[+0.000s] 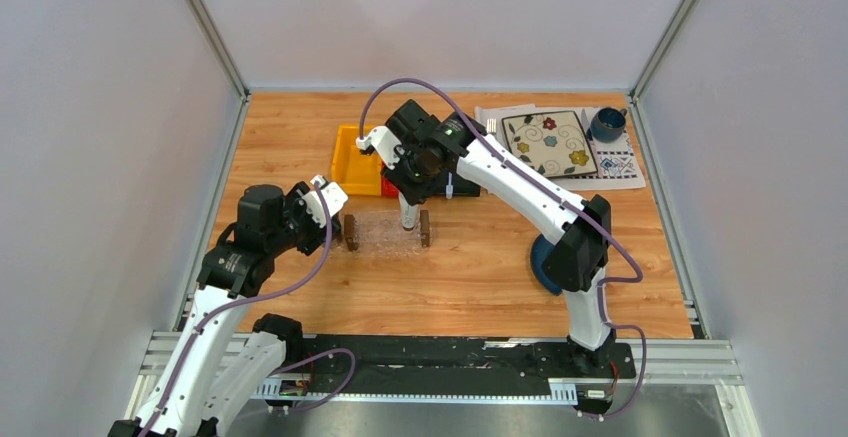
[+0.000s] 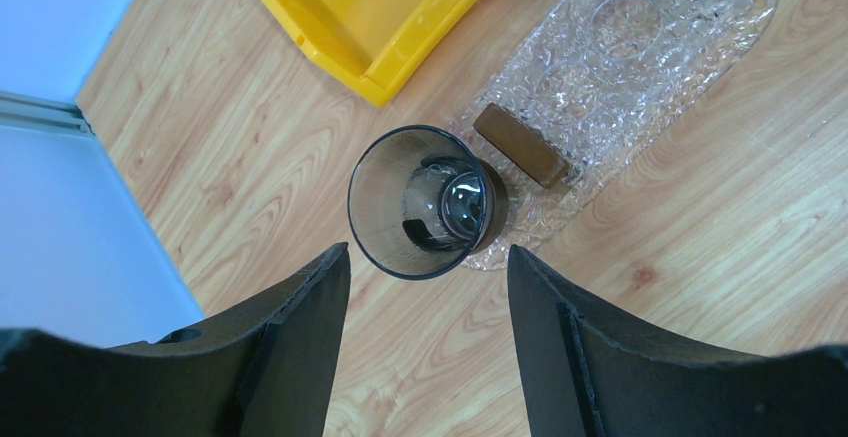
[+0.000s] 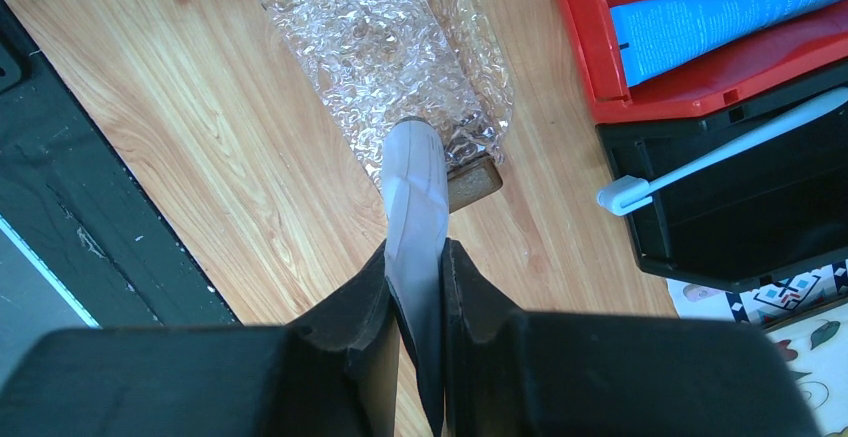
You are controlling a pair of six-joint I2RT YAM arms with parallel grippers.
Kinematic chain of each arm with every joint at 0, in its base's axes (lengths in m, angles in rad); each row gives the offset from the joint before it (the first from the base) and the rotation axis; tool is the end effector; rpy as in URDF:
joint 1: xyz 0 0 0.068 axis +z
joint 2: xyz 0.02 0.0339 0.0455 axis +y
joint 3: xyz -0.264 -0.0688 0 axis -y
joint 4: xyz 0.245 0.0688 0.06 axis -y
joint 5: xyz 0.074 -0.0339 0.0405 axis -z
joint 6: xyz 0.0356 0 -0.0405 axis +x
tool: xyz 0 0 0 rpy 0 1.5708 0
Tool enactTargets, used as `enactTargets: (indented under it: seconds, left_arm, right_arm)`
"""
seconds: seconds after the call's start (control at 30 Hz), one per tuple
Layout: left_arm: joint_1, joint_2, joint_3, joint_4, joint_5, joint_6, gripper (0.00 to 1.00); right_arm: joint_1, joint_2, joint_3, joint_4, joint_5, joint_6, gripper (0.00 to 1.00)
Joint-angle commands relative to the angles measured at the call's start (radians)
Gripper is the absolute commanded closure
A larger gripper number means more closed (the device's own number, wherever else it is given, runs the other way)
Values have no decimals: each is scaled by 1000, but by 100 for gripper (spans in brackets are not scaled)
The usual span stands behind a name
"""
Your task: Prepare toiletry sets of a toothbrush and toothpaste on the tray
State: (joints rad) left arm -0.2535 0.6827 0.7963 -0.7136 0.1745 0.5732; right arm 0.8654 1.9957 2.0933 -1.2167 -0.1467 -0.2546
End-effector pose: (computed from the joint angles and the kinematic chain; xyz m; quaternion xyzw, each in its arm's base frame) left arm 0.1357 -0.0415 0.3059 0.3912 0.7906 -0.0021 0.4711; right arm 0.2648 0.3189 0.3393 -0.5302 0.8148 0.1353 0.1915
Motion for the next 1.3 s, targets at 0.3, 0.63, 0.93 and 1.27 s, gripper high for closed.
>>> enactTargets:
  seconds: [0.3,0.63,0.93,1.27]
  left_arm:
    - [8,-9,-14,26,11,-10,33]
    - [7,-8,-22,25,14,-3,33]
    - [7,-9,-34,25,20,2,33]
    - [8,-11,-40,23,22,5,33]
  right_arm:
    - [7,12,42,22,22,-2,100]
    - [12,34,65,23,19,0,100]
    - [18,46,68,22,22,-2,100]
    - [26,52,60,20,32,-5,100]
